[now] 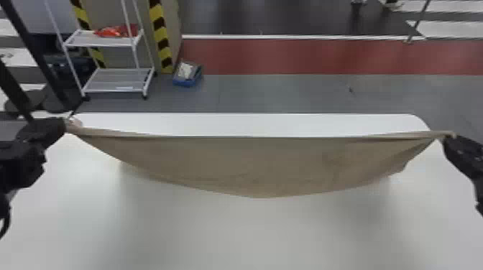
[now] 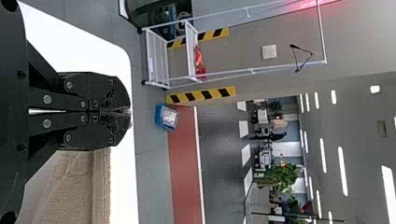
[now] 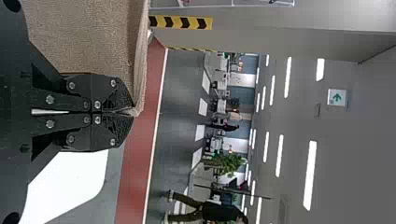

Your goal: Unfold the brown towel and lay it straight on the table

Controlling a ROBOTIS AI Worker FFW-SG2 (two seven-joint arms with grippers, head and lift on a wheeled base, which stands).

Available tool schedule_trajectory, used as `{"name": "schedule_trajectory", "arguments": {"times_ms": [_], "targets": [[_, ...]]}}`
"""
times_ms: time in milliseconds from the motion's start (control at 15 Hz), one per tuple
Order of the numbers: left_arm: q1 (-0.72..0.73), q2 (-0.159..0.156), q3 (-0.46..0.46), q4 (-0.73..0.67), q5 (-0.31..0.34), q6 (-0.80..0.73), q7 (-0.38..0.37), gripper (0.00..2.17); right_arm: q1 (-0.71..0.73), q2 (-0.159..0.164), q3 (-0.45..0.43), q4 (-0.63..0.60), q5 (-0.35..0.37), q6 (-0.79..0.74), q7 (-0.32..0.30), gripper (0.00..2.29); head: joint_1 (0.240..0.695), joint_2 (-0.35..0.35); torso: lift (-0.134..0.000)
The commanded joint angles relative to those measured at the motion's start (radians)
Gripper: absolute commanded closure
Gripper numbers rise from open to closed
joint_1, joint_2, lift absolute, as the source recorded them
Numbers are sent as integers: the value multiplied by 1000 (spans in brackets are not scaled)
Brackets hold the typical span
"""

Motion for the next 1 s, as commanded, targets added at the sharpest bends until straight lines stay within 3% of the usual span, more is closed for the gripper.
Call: {"name": "schedule_trajectory", "arguments": {"times_ms": [0,267,400,467,600,800,933], "targets": [[-39,-17,-30,7,-5,2,22,1355,-128,6,52,50,15,88,11,1328,695,4,-125],[-273,-20,-127,228,-5,-44,68,1355,-430,-7,161,285,55,125,20,1332,673,30,-125],[-440,-31,-181,407,5,-93,100,1355,-602,-5,184,449,83,121,17,1332,634,40,-125],[-512,-31,-200,495,26,-173,109,1355,-680,-5,188,516,81,109,23,1332,591,44,-125],[-635,-30,-234,588,46,-219,131,1355,-808,-13,196,635,72,42,77,1332,541,43,-125],[-651,-13,-231,542,97,-207,169,1355,-858,-74,222,691,20,20,141,1328,428,50,-125],[-503,10,-167,410,129,-170,174,1355,-714,-140,217,618,-52,20,195,1328,404,48,-125]]}}
